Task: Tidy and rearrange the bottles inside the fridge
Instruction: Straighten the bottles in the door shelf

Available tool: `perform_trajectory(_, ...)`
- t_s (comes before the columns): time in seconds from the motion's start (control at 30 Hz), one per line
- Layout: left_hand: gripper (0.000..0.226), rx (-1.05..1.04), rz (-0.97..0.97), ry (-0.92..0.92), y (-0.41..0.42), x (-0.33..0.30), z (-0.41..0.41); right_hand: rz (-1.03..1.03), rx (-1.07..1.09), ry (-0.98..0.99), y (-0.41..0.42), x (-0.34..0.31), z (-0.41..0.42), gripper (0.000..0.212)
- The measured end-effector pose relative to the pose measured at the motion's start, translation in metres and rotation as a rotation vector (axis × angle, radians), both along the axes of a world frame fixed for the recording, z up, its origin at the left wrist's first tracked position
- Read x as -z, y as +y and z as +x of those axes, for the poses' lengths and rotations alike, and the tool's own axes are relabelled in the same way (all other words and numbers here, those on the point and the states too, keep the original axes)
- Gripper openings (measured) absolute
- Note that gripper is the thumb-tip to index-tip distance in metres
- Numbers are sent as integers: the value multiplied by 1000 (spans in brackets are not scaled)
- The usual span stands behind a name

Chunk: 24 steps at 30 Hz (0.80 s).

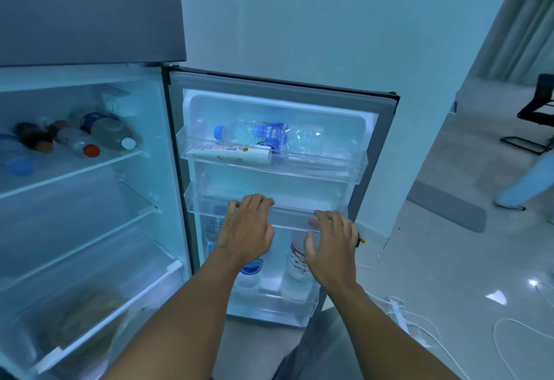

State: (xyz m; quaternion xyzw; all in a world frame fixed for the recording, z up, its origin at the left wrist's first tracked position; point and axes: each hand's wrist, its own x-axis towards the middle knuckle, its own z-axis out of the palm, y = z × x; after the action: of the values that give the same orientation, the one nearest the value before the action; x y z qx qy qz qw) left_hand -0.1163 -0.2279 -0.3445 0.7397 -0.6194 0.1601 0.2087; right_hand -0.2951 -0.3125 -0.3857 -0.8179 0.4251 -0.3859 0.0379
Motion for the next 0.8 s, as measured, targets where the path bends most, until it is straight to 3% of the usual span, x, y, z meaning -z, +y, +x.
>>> perform_trajectory(0.3,51,0,58,47,5,8,-35,68,-131,17,3,0,-15,45)
perform_trajectory(0.47,48,-119,117,50,10,4,-46,165,-155,-198,7,-8,-37,34)
perform_trajectory(0.67,46,-232,114,122,20,2,-64,307,-42,-323,3,-16,-67,53)
perform_trajectory(0.8,46,-277,85,144,34,-1,-72,483,-62,-264,2,-24,-82,68)
